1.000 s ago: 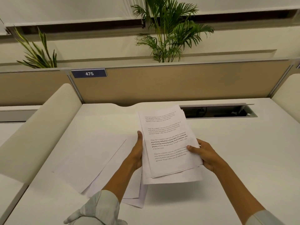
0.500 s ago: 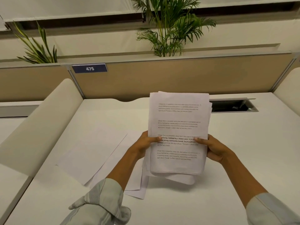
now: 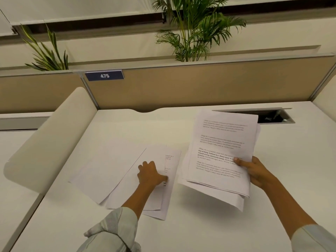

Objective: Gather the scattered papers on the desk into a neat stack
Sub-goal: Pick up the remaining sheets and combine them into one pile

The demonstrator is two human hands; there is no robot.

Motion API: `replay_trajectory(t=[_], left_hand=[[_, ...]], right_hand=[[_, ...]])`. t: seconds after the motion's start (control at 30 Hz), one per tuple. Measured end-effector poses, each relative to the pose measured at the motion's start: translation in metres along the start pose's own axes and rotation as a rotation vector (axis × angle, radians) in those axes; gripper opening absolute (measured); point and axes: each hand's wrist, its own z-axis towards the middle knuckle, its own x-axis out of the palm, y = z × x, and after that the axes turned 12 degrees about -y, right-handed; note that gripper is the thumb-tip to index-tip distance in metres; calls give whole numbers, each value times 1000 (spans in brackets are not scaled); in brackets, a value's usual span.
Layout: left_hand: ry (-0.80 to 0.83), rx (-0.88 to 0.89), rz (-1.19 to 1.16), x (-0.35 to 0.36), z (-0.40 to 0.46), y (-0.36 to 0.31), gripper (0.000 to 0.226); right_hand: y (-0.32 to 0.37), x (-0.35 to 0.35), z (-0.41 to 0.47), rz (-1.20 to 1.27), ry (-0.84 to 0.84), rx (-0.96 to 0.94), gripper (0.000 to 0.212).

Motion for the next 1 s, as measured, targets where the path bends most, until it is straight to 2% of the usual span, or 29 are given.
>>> replay_trajectory(t=[0.07,0.13,0.23,0.43,0.47,0.57,0.67,0.77,0.9,1.0], left_hand=[[73,-3,115,5,-4,3,87],[70,6,134,8,-5,3,83],[44,24,152,12,-5,3,67],[-56,127,120,17,-13,13,28],[-79,132,59,14,-10,15,24],[-145,108,-244,-8,3,13,34],[-121,93,-498,-59,20,-4,31],[10,54,-843,-117,27,-29,3],[232,44,-1258,-160,19,-48,28],[376,-29,-1423,-151,11,-58,42]], right_hand=[[-5,-3,-1,7,-9,21,26],[-9,-3,-3,18,-2,40,30],[-14,-1,-3,25,18,59,40],[-21,3,-2,20,33,74,43],[-22,4,-2,18,33,77,43],[-24,7,-2,6,40,83,40],[-28,11,-2,-9,44,86,38],[-34,16,-2,-20,48,92,37],[-37,29,-2,-34,18,89,32],[-35,45,-7,-47,37,66,30]])
